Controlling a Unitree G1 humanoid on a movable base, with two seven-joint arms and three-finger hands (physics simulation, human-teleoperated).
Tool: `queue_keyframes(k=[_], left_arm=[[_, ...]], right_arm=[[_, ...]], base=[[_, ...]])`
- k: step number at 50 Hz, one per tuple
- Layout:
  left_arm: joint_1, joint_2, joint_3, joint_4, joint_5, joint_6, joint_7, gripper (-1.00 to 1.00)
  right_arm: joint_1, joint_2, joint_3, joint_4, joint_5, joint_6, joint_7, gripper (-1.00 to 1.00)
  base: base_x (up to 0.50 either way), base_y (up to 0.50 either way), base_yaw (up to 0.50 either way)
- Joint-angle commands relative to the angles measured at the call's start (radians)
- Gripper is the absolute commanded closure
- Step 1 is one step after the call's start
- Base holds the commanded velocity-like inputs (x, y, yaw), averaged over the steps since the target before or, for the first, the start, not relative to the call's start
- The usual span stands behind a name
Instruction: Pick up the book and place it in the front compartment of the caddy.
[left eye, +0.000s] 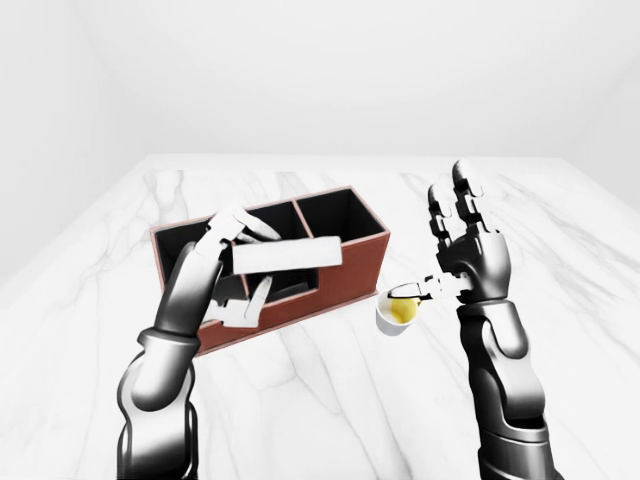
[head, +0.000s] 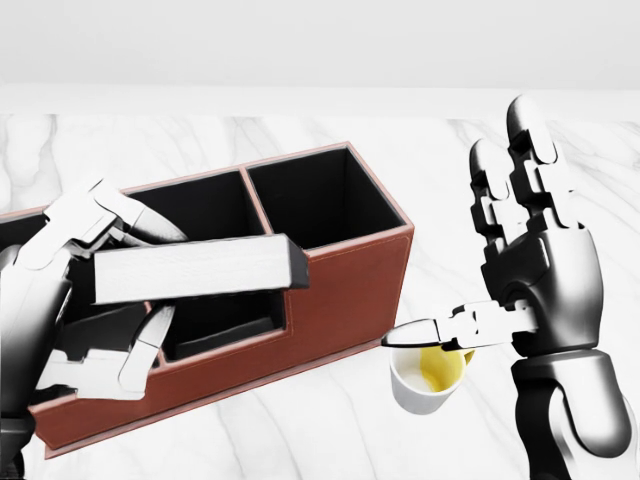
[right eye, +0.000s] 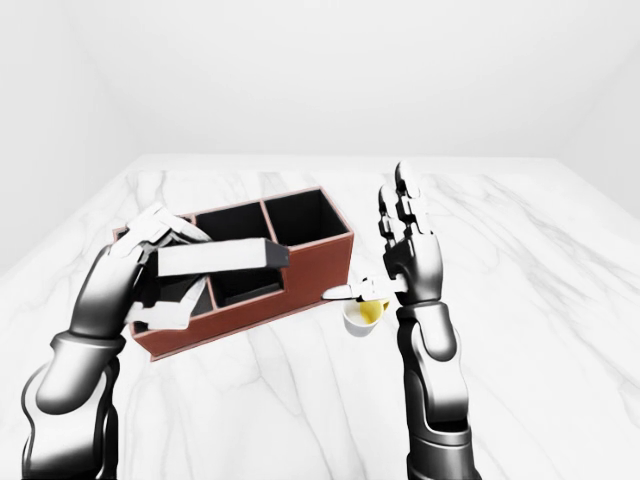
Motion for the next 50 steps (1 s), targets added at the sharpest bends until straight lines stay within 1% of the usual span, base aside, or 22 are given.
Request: queue_keyframes(k=[1, 4, 9, 15, 20, 27, 35, 50], left_arm=[[-0.134, 0.042, 0.059, 0.088, -0.103, 0.000, 0.080, 0.95], [-0.173, 0.057, 0.066, 0.115, -0.131, 0.000, 0.093, 0.94], [-0.214, 0.073, 0.068, 0.170, -0.166, 0.000, 0.124, 0.94], [-0.259, 0.085, 0.057, 0.226, -0.202, 0.000, 0.147, 0.94], [-0.292, 0.098, 0.048, 0.277, -0.208, 0.000, 0.162, 0.95], [-0.353, 0.125, 0.064, 0.386, -0.209, 0.000, 0.200, 0.95], [-0.401, 0.147, 0.065, 0.506, -0.210, 0.000, 0.236, 0.95], [-0.489, 0.165, 0.061, 0.734, -0.246, 0.000, 0.290, 0.95]], right_arm=[[0.002, 0.002, 0.003, -0.004, 0.000, 0.000, -0.004, -1.00], [-0.002, 0.001, 0.002, 0.010, -0.002, 0.000, 0.000, -1.00], [0.003, 0.002, 0.003, 0.007, -0.002, 0.000, -0.001, -1.00], [0.003, 0.003, 0.005, 0.004, -0.002, 0.000, -0.001, -1.00], [0.003, 0.004, 0.005, 0.015, -0.003, 0.000, 0.001, -1.00], [-0.008, 0.001, 0.002, 0.052, -0.004, 0.000, 0.007, -1.00], [-0.001, 0.004, 0.008, 0.037, -0.005, 0.000, 0.004, -1.00], [0.001, 0.006, 0.010, 0.028, -0.004, 0.000, 0.000, -1.00]], base=[[0.00, 0.00, 0.00], [0.00, 0.00, 0.00], [0.00, 0.00, 0.00], [0.00, 0.00, 0.00], [0.00, 0.00, 0.00], [0.00, 0.00, 0.00], [0.00, 0.00, 0.00], [0.00, 0.00, 0.00]])
